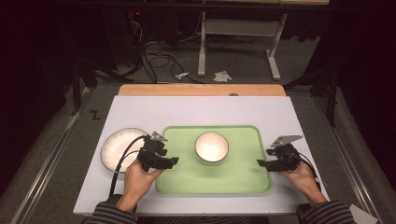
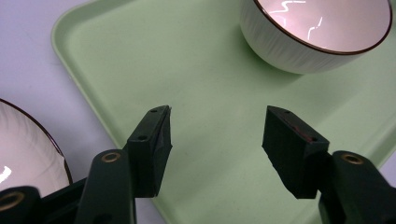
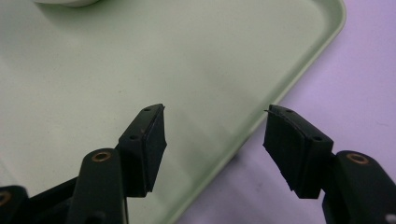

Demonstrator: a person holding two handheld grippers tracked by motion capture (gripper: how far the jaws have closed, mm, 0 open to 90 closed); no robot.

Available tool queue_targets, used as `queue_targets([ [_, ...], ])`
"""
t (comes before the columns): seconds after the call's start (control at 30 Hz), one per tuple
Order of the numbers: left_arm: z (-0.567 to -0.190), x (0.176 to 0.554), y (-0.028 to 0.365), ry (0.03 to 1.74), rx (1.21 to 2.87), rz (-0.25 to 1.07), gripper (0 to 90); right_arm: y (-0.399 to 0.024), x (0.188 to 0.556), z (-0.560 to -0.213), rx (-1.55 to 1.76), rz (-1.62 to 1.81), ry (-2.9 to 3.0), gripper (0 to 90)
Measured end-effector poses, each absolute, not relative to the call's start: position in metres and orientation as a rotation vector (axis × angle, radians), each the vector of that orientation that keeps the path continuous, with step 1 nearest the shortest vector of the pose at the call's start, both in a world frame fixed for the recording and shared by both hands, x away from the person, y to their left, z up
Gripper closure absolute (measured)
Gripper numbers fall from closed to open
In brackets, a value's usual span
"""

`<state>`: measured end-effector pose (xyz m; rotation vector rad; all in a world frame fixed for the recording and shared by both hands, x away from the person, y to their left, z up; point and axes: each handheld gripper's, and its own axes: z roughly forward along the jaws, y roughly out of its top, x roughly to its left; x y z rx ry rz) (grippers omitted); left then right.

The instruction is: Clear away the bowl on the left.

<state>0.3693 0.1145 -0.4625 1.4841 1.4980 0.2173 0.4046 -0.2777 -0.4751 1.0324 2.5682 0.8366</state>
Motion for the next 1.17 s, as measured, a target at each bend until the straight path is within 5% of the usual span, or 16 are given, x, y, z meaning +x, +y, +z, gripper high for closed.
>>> queue_targets([
  [1.17, -0.476, 0.370, 0.108, 1.510, 1.578, 0.183, 41.4, -0.277, 0.406, -0.477, 1.030, 0.830, 2.591, 39.9],
])
